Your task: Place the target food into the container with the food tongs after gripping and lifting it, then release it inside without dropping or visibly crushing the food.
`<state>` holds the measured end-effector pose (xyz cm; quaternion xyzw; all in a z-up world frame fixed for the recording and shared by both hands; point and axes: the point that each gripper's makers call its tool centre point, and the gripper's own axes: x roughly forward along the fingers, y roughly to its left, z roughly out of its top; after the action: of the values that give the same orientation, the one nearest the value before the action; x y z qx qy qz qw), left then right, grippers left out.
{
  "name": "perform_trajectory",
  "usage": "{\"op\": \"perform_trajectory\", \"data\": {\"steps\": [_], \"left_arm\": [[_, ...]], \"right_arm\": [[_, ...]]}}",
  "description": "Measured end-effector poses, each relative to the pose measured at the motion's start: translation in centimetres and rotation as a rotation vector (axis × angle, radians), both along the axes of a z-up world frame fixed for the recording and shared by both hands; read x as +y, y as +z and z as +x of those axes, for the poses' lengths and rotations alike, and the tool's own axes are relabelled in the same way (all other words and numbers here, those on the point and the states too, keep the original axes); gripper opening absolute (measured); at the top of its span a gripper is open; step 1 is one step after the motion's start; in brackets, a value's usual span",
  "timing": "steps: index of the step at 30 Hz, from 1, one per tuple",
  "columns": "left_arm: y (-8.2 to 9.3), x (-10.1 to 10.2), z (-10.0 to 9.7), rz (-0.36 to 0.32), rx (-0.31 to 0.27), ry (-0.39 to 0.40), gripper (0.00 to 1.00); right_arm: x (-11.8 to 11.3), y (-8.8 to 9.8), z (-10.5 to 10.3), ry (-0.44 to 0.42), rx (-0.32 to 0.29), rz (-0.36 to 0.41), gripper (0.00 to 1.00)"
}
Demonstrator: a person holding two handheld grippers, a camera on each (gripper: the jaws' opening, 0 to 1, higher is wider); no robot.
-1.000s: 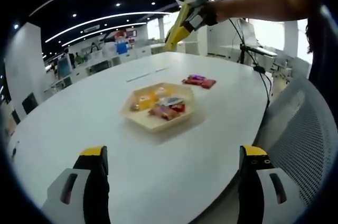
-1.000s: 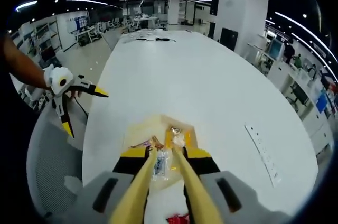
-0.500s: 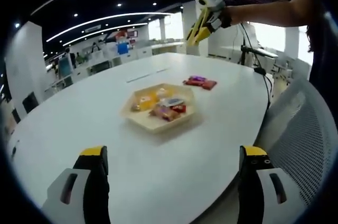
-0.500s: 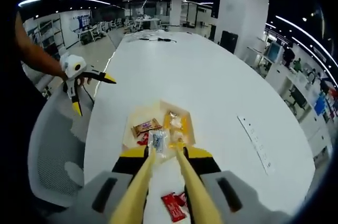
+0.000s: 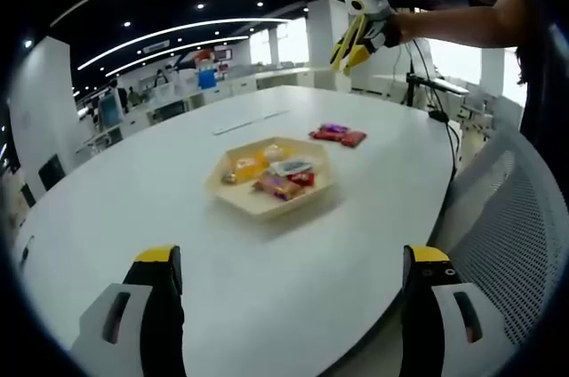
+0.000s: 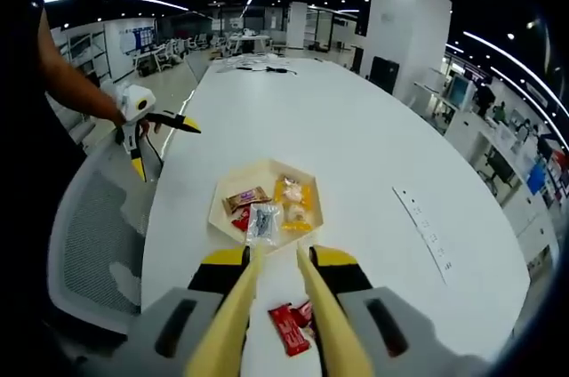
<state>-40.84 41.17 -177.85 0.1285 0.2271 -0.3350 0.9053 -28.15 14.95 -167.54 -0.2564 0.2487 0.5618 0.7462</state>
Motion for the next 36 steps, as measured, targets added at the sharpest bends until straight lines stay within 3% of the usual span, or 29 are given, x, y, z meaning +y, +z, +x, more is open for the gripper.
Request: {"op": "perform_trajectory", "data": {"steps": [17, 29, 36], "left_arm": [[-0.6, 0.0, -0.1, 0.016, 0.022, -0.008, 1.0], [-0.6, 0.0, -0.1, -0.001, 0.03, 0.0, 1.0], [-0.6, -0.1, -0.1, 0.002, 0.03, -0.003, 1.0]], "right_arm": [[-4.7, -1.6, 0.1, -0.048, 0.013, -0.033, 0.27], [-5.9, -3.0, 0.5, -0.068, 0.033, -0.027, 0.27], [-6.0, -4.7, 0.8, -0.055, 0.027, -0.029, 0.27]]}}
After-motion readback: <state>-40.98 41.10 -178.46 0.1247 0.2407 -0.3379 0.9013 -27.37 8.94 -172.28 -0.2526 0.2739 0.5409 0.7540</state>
